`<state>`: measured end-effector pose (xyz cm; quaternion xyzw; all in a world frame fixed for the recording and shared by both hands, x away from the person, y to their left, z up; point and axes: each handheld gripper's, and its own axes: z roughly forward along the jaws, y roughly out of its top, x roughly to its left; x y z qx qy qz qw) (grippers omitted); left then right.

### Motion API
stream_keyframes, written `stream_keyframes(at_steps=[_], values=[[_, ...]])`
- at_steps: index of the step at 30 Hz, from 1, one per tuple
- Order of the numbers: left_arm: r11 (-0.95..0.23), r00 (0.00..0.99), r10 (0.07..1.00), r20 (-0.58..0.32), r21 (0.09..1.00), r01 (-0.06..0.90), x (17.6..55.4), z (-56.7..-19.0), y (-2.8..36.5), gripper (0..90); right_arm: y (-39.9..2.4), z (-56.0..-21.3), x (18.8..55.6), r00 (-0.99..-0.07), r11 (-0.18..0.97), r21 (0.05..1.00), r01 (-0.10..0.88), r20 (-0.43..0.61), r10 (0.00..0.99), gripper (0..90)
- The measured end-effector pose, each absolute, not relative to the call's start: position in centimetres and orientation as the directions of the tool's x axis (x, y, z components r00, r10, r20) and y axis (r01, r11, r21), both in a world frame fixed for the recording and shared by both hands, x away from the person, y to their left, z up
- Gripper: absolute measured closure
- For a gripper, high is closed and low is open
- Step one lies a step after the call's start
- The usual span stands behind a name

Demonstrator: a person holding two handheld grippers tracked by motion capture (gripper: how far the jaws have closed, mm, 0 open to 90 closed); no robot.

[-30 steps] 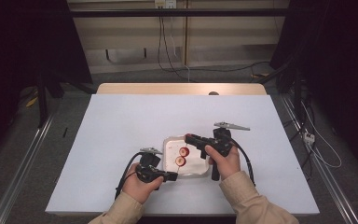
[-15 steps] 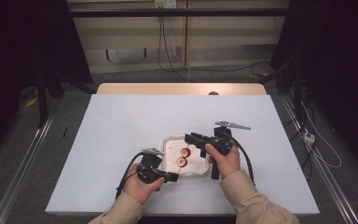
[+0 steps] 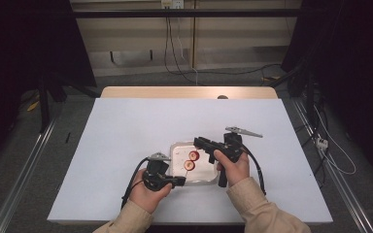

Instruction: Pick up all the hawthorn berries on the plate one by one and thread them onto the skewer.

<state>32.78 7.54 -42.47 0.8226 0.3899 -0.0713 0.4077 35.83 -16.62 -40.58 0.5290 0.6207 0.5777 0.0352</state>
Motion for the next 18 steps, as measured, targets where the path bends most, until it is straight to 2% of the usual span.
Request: stream_keyframes(at_steps=[18], values=[[-0.368,0.674,0.602,-0.428,0.600,0.710,33.16,-42.73,7.51,90.0,-16.06,-40.95,35.12,-0.464,-0.213,0.767,0.605,0.557,0.688,73.7]])
